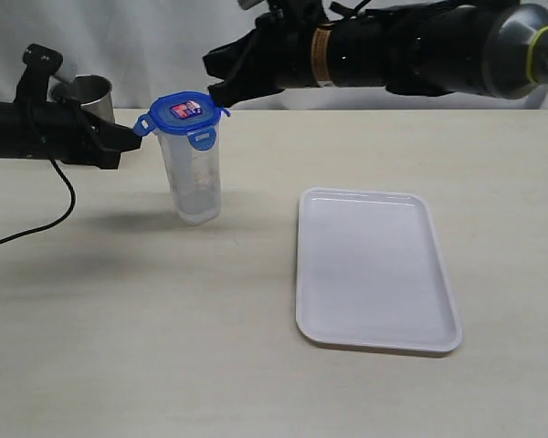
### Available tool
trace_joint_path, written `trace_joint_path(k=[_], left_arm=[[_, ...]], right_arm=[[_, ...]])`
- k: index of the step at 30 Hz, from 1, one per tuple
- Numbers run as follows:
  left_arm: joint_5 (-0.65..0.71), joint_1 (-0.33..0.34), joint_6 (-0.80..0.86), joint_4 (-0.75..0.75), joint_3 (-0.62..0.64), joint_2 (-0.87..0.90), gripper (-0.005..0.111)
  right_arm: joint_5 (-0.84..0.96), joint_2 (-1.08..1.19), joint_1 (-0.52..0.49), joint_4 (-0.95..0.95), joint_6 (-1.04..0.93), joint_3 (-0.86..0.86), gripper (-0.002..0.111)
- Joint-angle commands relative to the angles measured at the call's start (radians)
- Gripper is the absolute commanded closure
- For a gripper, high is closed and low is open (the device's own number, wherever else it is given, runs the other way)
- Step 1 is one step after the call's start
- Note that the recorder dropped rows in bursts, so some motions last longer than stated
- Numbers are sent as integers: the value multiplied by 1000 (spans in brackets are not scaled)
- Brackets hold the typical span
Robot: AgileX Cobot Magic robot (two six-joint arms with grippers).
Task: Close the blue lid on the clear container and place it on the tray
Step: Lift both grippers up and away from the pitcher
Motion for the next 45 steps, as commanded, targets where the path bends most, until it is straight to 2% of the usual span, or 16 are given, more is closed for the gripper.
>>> trace_joint_path(k=[1, 5, 19, 25, 30, 34, 37, 40, 41, 45], left_arm=[[2, -2, 7, 12, 1, -2, 107], [2, -2, 2, 24, 1, -2, 107], [5, -2, 2, 26, 1, -4, 107], [-6, 0, 31, 63, 1, -63, 107], [-136, 0, -4, 164, 1, -150, 107], [-151, 0, -62, 209, 1, -212, 107], [-57, 0, -62, 209, 1, -242, 107], [42, 0, -38, 225, 1, -246, 107], [43, -2, -26, 243, 1, -246, 107], [19, -2, -20, 335, 1, -253, 104]], right_arm=[[122, 42, 83, 69, -119, -12, 104], [151, 91, 115, 67, -120, -39, 104], [161, 125, 115, 52, -64, -45, 104], [165, 95, 115, 52, -64, -45, 104], [174, 30, 109, 29, -53, -45, 104], [170, -12, 76, 29, 44, -45, 104], [126, -17, 38, -26, 193, -45, 104], [69, -13, 2, -194, 387, -45, 103], [55, -13, -11, -204, 452, -45, 101], [-69, -13, -69, -204, 514, -42, 92]])
